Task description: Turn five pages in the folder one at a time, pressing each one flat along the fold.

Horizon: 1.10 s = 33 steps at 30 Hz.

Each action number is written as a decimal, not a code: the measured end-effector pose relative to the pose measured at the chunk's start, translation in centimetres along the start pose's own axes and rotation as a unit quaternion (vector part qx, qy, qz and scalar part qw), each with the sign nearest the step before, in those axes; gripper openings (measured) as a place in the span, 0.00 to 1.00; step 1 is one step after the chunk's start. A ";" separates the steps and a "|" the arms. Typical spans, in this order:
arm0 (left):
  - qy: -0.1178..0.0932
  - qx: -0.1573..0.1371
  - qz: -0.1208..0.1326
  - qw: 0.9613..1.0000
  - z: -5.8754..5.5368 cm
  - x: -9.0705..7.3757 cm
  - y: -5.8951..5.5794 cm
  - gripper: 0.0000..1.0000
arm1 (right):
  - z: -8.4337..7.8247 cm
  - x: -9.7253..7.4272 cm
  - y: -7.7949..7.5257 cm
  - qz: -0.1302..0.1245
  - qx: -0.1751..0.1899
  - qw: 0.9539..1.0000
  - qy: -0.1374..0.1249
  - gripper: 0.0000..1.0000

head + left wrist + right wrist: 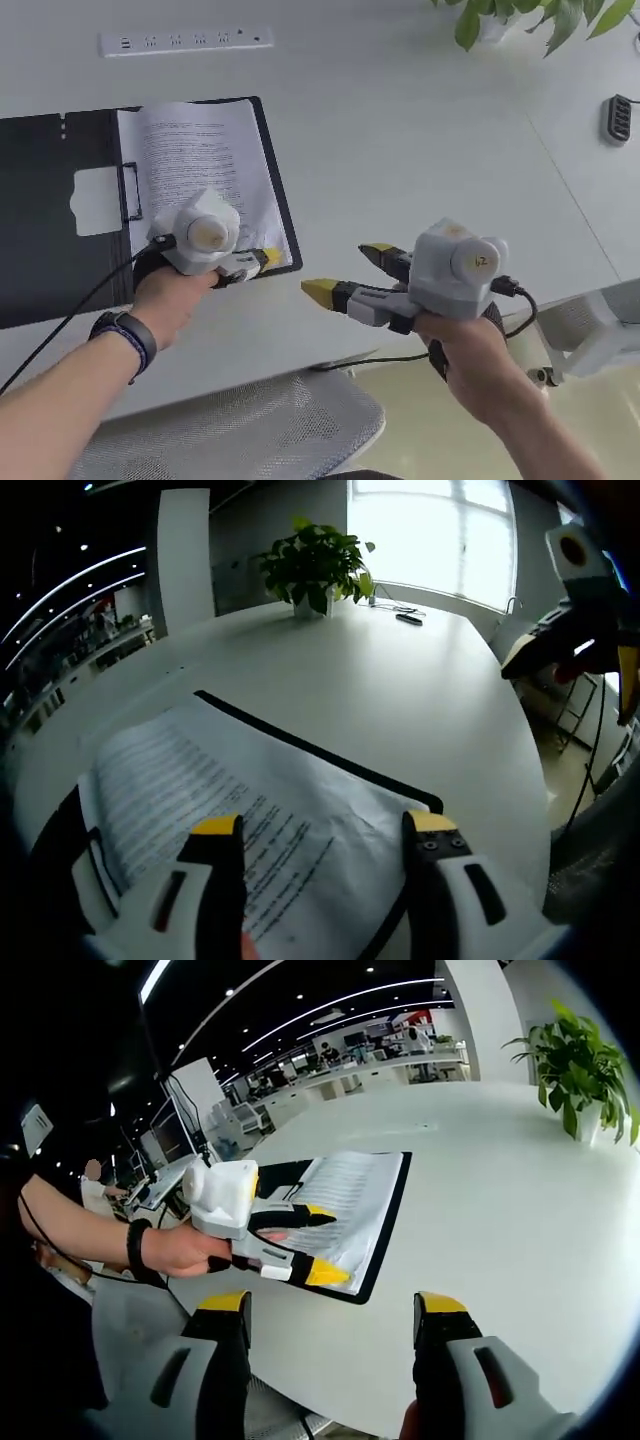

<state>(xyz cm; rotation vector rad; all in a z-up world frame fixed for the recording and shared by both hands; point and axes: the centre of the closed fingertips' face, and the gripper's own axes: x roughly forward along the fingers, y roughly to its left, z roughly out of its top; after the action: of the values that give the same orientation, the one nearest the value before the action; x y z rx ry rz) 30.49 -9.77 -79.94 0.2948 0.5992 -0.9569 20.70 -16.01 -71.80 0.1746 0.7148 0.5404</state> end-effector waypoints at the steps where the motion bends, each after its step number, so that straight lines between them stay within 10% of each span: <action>1: -0.001 0.004 0.000 1.000 0.0 0.0 0.1 0.64 | 0.0 0.1 -0.1 0.001 0.000 1.000 0.000 0.65; 25: 0.001 -0.007 -0.002 1.000 0.3 0.1 0.5 0.57 | 0.7 0.9 -0.6 0.012 0.003 1.000 -0.006 0.63; 33: -0.008 -0.044 -0.023 0.999 0.8 0.1 -1.7 0.63 | 0.7 0.8 -0.9 0.009 0.009 1.000 -0.011 0.63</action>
<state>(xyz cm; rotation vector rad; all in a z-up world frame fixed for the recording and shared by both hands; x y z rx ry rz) 29.43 -11.18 -79.30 0.1959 0.6344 -0.9734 22.05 -16.38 -72.01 0.2030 0.6979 0.5495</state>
